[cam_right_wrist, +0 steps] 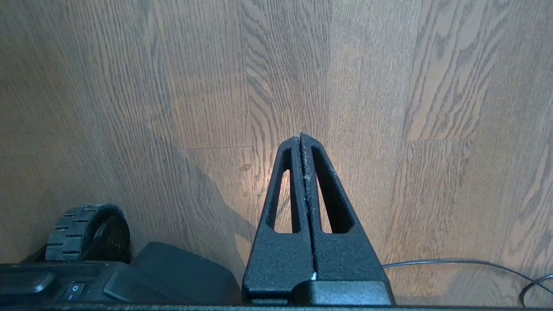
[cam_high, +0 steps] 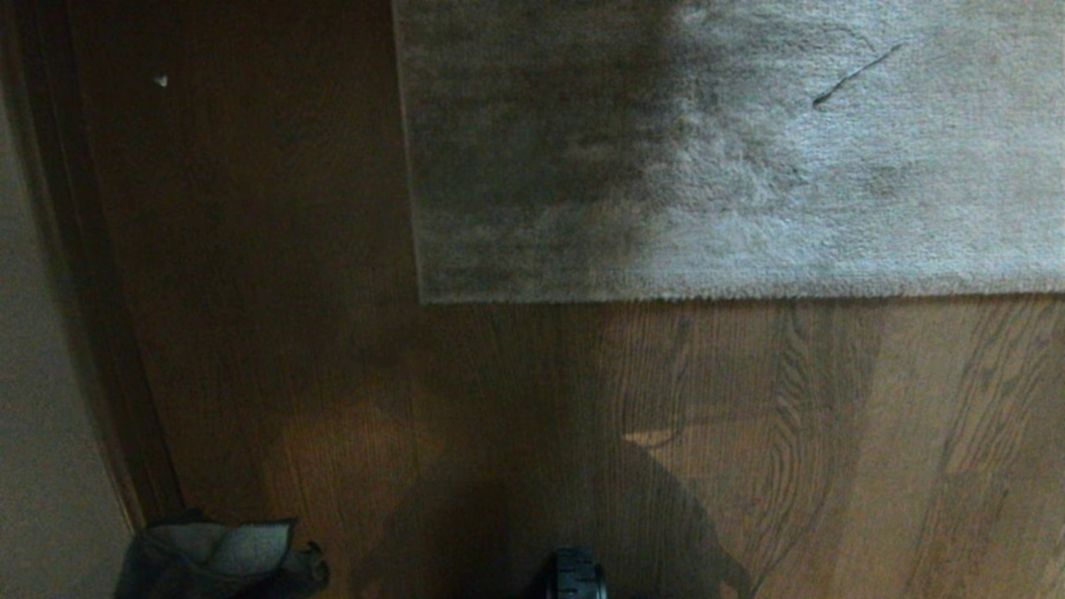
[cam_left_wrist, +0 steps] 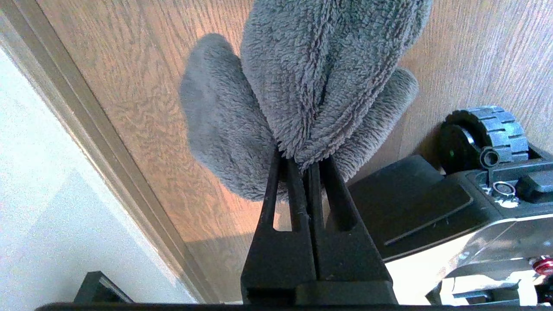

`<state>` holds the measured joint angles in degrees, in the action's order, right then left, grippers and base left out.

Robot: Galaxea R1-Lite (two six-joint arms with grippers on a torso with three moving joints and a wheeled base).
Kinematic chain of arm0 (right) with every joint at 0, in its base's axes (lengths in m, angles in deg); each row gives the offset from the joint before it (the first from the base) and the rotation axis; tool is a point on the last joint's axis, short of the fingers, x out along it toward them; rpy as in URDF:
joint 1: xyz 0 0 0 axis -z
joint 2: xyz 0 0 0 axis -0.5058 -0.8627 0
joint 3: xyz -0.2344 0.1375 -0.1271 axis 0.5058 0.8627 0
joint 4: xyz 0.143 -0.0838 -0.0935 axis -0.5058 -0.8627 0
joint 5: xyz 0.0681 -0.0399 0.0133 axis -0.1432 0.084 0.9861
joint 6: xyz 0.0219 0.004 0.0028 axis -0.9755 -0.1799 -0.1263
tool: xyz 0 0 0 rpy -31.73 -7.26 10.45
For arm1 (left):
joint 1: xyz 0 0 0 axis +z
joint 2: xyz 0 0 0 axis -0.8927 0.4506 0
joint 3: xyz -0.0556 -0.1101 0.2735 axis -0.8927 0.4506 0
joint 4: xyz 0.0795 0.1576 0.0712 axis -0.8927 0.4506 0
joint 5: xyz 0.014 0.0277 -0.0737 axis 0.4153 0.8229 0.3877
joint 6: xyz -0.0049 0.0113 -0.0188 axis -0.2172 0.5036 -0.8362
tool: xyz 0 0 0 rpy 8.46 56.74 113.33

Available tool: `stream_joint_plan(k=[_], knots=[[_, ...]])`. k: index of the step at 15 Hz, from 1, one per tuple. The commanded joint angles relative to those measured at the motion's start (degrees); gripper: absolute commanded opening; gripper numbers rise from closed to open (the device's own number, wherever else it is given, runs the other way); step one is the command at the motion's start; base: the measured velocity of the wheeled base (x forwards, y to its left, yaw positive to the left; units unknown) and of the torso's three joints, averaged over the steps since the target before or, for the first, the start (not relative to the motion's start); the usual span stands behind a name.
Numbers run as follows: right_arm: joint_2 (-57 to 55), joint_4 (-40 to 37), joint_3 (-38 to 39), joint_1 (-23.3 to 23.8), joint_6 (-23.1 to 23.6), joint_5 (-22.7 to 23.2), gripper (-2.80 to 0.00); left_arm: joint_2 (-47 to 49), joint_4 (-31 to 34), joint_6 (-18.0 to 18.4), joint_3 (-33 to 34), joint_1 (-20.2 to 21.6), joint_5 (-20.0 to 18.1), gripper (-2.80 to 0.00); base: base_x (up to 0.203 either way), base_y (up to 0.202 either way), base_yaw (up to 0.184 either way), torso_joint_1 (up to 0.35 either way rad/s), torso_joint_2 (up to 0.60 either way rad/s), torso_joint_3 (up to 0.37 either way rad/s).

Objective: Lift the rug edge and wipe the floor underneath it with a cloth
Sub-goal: Lift up the carpet

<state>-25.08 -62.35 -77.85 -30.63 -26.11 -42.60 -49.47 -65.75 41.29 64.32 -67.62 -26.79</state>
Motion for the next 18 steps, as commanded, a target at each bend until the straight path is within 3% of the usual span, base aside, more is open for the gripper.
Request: stream_joint_plan(k=[1, 7, 11, 18], knots=[[0.02, 0.0, 0.0, -0.02, 0.0, -0.04, -2.8, 1.04, -0.02, 0.3, 0.0, -0.11, -0.1, -2.8, 0.0, 0.0, 0.0, 0.0, 0.0, 0.0], [0.02, 0.0, 0.0, -0.02, 0.0, -0.03, -2.8, 9.68, -0.04, -1.4, 0.0, -0.26, 0.1, -2.8, 0.0, 0.0, 0.0, 0.0, 0.0, 0.0], [0.02, 0.0, 0.0, -0.02, 0.0, -0.03, -2.8, 2.2, -0.02, -3.23, 0.0, -1.78, 0.53, -2.8, 0.0, 0.0, 0.0, 0.0, 0.0, 0.0], [0.02, 0.0, 0.0, -0.02, 0.0, 0.05, -2.8, -6.13, 0.05, -3.96, 0.0, 4.02, 0.67, -2.8, 0.0, 0.0, 0.0, 0.0, 0.0, 0.0]])
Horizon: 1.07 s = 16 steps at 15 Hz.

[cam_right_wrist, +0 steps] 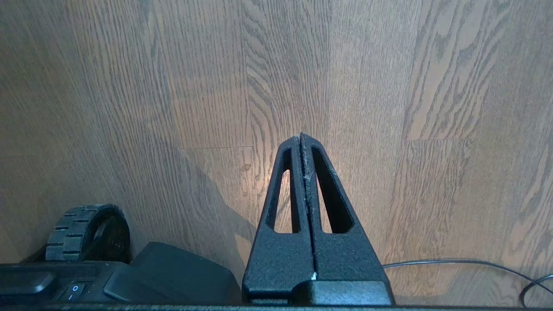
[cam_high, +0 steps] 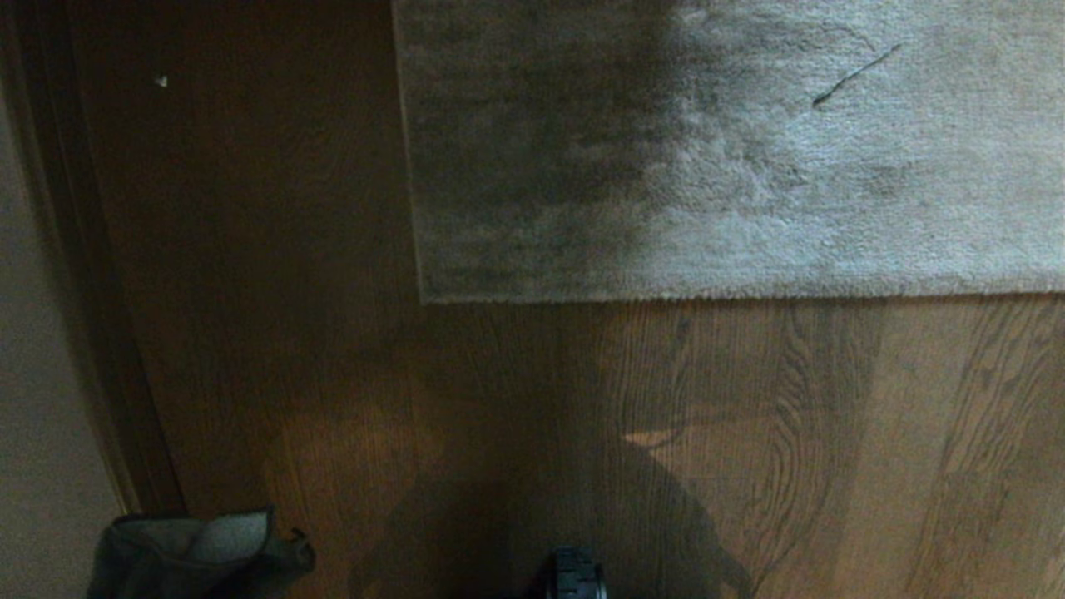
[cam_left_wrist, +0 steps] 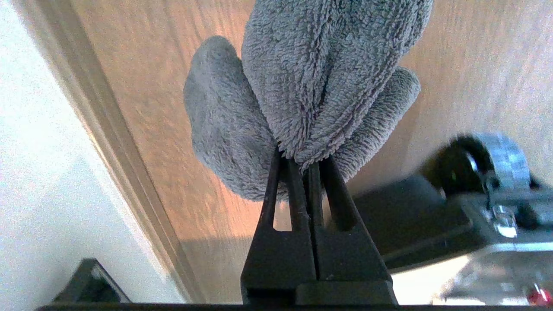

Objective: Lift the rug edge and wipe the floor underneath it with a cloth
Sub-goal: Lift up the carpet

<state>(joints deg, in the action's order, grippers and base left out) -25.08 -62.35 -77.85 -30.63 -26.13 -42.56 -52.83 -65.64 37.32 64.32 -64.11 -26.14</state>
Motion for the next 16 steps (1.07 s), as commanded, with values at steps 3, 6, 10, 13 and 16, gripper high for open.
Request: stream_joint_plan(k=[3, 6, 10, 13, 16], knots=[[0.02, 0.0, 0.0, -0.02, 0.02, -0.08, -2.8, -10.84, -0.06, -0.05, 0.0, 0.71, 0.03, -2.8, 0.0, 0.0, 0.0, 0.0, 0.0, 0.0], [0.02, 0.0, 0.0, -0.02, 0.02, -0.04, -2.8, -12.9, -0.05, 0.02, 0.0, 0.72, 0.03, -2.8, 0.0, 0.0, 0.0, 0.0, 0.0, 0.0], [0.02, 0.0, 0.0, -0.02, 0.02, -0.08, -2.8, -12.9, -0.05, 0.11, 0.0, 0.77, 0.03, -2.8, 0.0, 0.0, 0.0, 0.0, 0.0, 0.0], [0.02, 0.0, 0.0, -0.02, 0.02, 0.0, -2.8, -12.9, -0.05, 0.11, 0.0, 0.72, 0.03, -2.8, 0.0, 0.0, 0.0, 0.0, 0.0, 0.0], [0.02, 0.0, 0.0, -0.02, 0.02, -0.08, -2.8, -12.9, -0.05, 0.11, 0.0, 0.72, 0.03, -2.8, 0.0, 0.0, 0.0, 0.0, 0.0, 0.0]])
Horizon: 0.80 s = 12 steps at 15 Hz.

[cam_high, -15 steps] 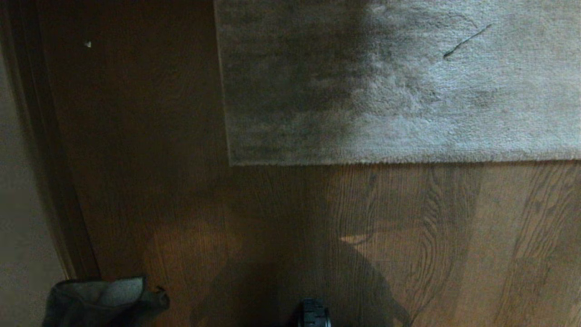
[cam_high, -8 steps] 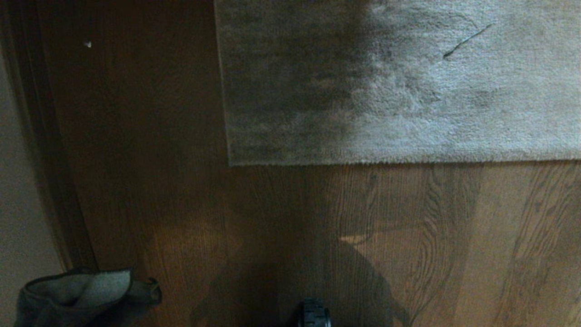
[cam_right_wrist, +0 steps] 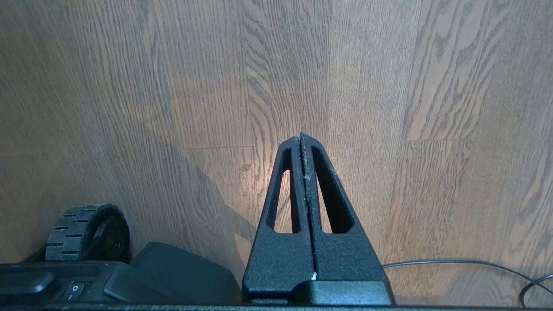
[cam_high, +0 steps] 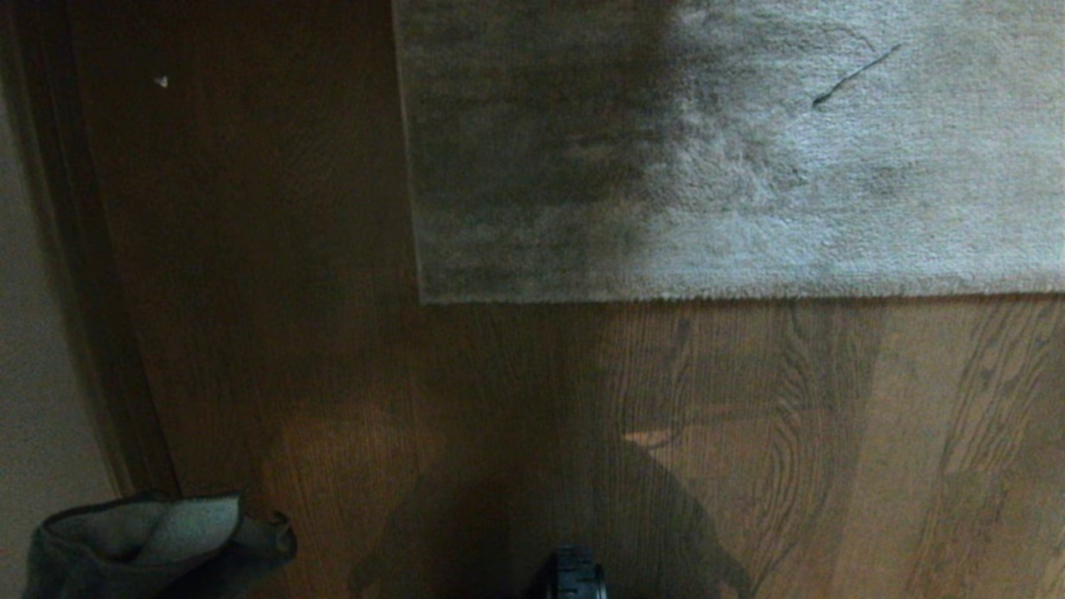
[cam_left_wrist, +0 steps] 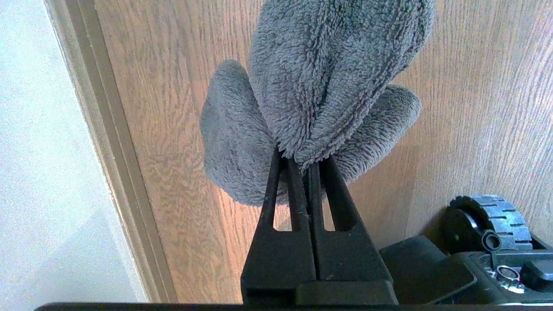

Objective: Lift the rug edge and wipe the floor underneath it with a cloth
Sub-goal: Lift up the carpet

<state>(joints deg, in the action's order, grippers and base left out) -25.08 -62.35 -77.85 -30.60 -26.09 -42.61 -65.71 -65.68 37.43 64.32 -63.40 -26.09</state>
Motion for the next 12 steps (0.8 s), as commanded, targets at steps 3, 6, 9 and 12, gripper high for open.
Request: stream_joint_plan(k=[3, 6, 9, 12], knots=[[-0.03, 0.0, 0.0, -0.04, -0.02, 0.01, -2.8, -0.02, -0.01, 0.0, 0.0, 0.01, -0.02, -2.8, 0.0, 0.0, 0.0, 0.0, 0.0, 0.0], [-0.04, -0.44, -0.17, -0.04, -0.24, 0.14, -2.8, -0.02, -0.01, 0.0, 0.0, 0.01, -0.02, -2.8, 0.0, 0.0, 0.0, 0.0, 0.0, 0.0], [0.02, 0.26, 0.0, -0.04, -1.88, 0.19, -2.8, -0.02, -0.01, 0.0, 0.0, 0.01, -0.02, -2.8, 0.0, 0.0, 0.0, 0.0, 0.0, 0.0], [0.02, 0.35, 0.0, 0.04, -2.13, -0.12, -2.8, -0.02, -0.01, 0.0, 0.0, 0.01, -0.02, -2.8, 0.0, 0.0, 0.0, 0.0, 0.0, 0.0]])
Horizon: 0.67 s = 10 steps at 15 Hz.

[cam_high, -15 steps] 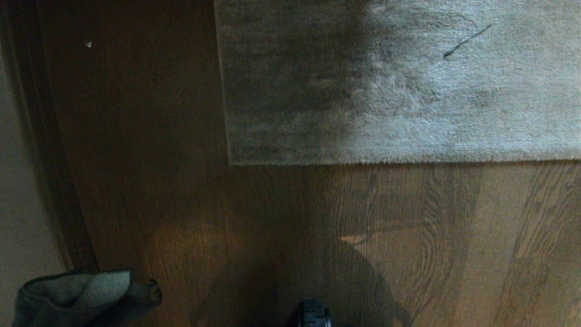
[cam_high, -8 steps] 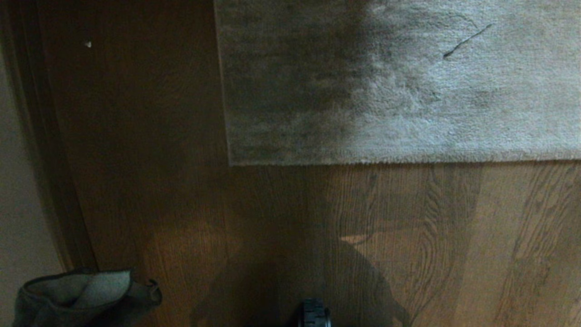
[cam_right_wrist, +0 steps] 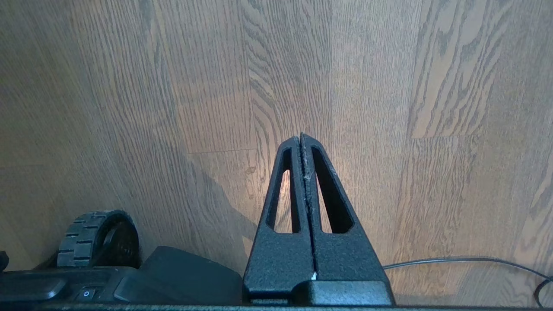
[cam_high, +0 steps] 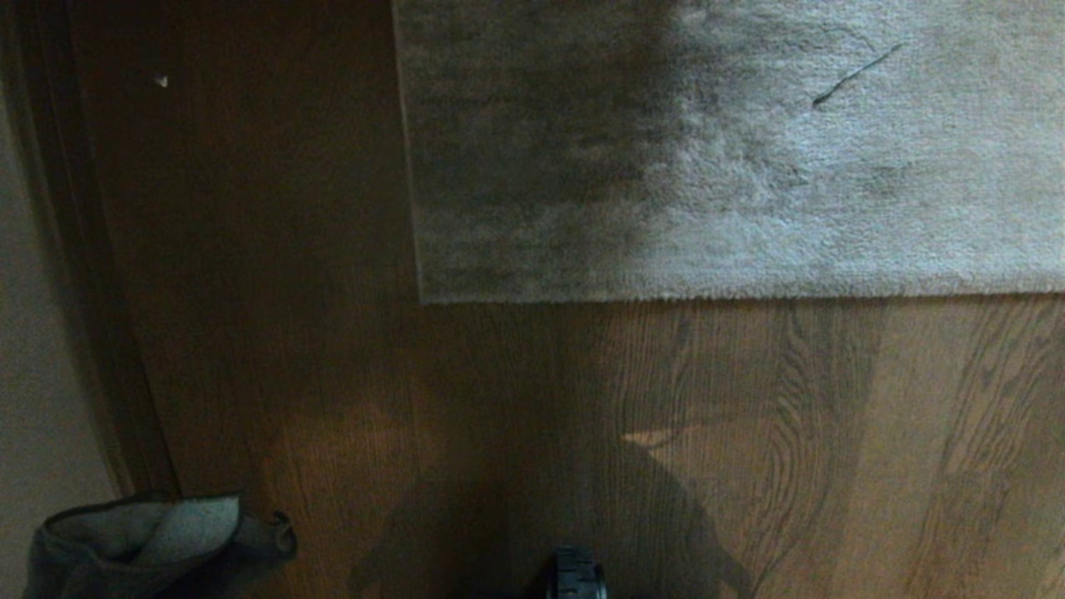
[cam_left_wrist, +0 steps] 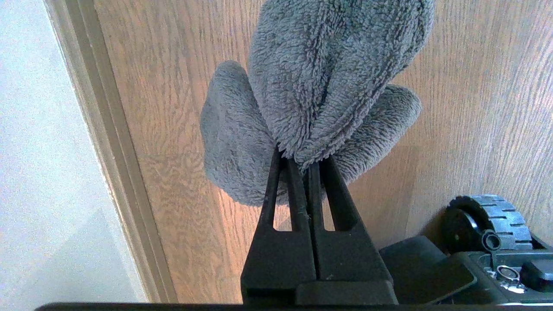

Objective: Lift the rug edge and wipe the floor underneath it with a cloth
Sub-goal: Lift up the carpet

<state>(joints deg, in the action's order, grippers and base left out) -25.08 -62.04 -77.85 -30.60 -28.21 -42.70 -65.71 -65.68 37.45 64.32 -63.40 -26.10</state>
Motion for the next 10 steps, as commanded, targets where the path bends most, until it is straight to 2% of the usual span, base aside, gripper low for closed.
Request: stream_joint_plan(k=[1, 10], knots=[[0.02, 0.05, 0.0, -0.04, -0.01, -0.02, -2.8, -0.02, -0.01, -0.02, 0.0, 0.01, -0.02, -2.8, 0.0, 0.0, 0.0, 0.0, 0.0, 0.0], [0.02, 0.11, 0.0, 0.04, 1.28, 0.11, -2.8, -0.02, -0.01, -0.02, 0.0, 0.01, -0.02, -2.8, 0.0, 0.0, 0.0, 0.0, 0.0, 0.0]])
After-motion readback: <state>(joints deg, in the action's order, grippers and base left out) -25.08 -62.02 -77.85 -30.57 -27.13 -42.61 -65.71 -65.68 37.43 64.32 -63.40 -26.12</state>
